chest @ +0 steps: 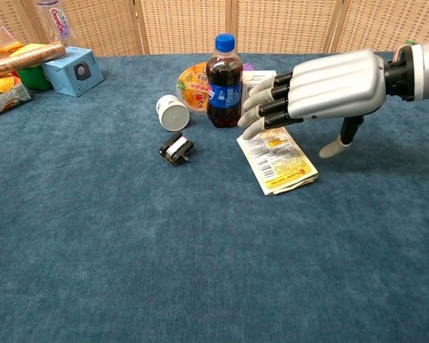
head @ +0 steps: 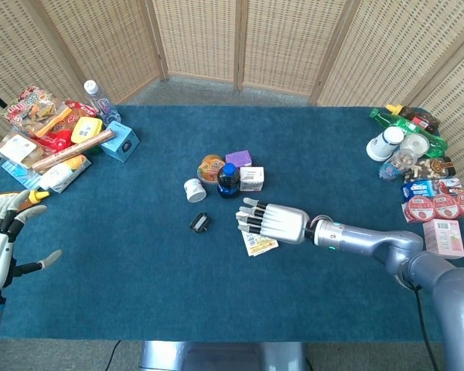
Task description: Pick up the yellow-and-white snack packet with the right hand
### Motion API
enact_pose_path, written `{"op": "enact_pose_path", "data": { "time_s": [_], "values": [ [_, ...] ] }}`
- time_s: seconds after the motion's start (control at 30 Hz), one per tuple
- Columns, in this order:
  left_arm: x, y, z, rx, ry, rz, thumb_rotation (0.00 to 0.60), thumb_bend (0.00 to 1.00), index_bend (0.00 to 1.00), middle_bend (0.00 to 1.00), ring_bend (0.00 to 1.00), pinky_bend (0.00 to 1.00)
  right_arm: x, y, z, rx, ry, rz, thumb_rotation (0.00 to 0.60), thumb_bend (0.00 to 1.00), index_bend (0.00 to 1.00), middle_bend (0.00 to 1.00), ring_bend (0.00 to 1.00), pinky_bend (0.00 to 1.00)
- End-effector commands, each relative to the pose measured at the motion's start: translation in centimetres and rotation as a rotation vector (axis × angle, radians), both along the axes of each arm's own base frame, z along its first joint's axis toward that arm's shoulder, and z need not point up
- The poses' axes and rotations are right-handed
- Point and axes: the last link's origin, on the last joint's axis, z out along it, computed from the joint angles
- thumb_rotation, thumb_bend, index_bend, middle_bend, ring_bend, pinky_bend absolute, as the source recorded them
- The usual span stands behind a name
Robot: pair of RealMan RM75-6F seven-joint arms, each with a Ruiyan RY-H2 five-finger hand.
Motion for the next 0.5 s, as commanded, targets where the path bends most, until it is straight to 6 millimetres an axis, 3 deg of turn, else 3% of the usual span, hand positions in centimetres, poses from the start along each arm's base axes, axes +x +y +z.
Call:
{"op": "enact_pose_path", "data": {
  "time_s": [0.03,0.5],
  "values": [
    [0.0,0.0,0.0,0.0,0.002,0.002,0.6,0.17,0.25,0.0,0.0,0.0,0.1,-0.1,-0.5,0.015,0.003,0.008,0.6,0.23,0.1,0.0,0.0,0.0],
    [0.0,0.1,-0.1,0.0,0.001,0.009,0.6,0.17,0.25,0.0,0.0,0.0,0.0,-0.4,-2.3,0.023,0.031,0.036,0.6,0.23,0.11,0.0,0.0,0.0]
  ]
}}
